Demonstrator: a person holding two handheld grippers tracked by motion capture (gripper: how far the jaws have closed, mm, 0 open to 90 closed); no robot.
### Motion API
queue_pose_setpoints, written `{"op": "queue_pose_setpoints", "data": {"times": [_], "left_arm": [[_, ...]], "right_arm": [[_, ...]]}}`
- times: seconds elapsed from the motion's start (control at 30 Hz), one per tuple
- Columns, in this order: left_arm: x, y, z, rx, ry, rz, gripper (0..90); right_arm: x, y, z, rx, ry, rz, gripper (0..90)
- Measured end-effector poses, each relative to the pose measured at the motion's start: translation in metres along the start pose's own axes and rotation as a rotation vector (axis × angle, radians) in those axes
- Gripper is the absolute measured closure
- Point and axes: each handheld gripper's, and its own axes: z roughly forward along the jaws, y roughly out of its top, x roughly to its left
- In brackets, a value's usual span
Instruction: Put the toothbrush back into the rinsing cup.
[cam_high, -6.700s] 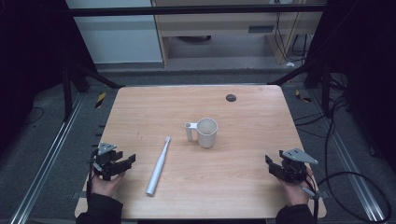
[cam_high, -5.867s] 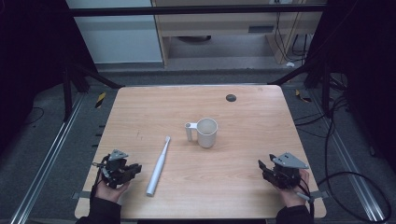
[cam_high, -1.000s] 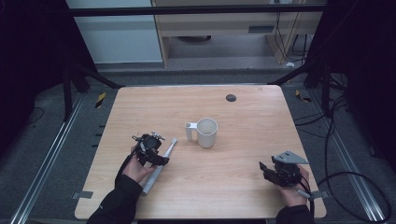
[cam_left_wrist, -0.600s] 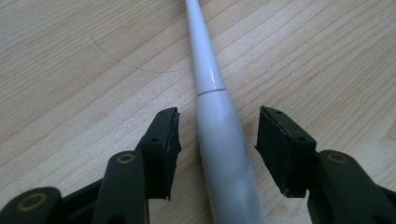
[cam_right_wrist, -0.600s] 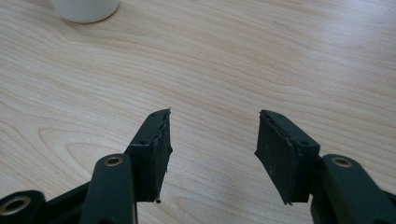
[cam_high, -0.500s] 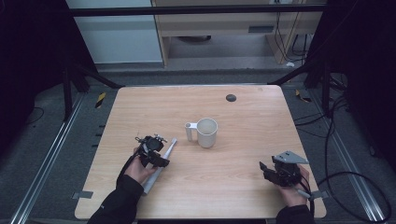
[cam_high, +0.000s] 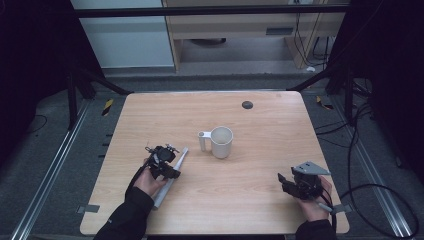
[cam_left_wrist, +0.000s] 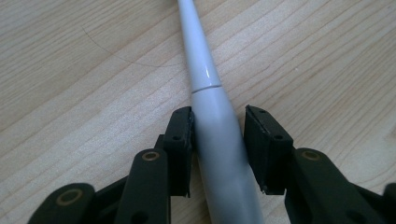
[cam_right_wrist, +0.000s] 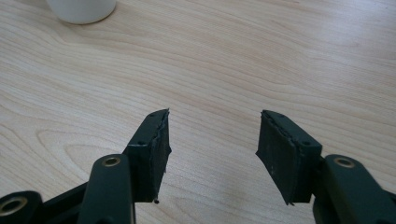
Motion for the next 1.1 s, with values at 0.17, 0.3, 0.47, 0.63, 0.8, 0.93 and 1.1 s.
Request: {"op": "queue_pose_setpoints", "data": {"times": [0.17,0.3,0.47,0.63,0.8,0.93,1.1], "left_arm": [[-0.001,0.001,0.000,0.010,0.002,0.008,65.7],[0.000,0.002,0.000,0.015,-0.006,0.009,66.2],[0.001,0.002,0.000,0.017,-0.008,0.004,66.5],[0.000,0.002,-0.005,0.015,-0.004,0.013,66.7],[-0.002,0.001,-0.015,-0.017,0.000,0.030,66.9],[-0.004,0.000,-0.022,-0.044,0.000,0.035,67.0],[-0.006,0.000,-0.032,-0.079,-0.004,0.044,67.0]], "right_arm": [[0.000,0.000,0.000,-0.001,0.001,-0.001,43.6],[0.000,0.000,0.000,-0.001,0.002,-0.001,43.6],[0.000,0.000,0.000,0.002,0.003,0.003,43.9],[-0.001,0.000,-0.001,0.001,0.003,0.003,44.3],[-0.001,0.001,-0.001,0.000,0.006,0.004,44.8],[-0.001,0.001,-0.001,-0.002,0.008,0.003,45.1],[0.000,0.001,-0.001,-0.003,0.010,0.001,45.4]]}}
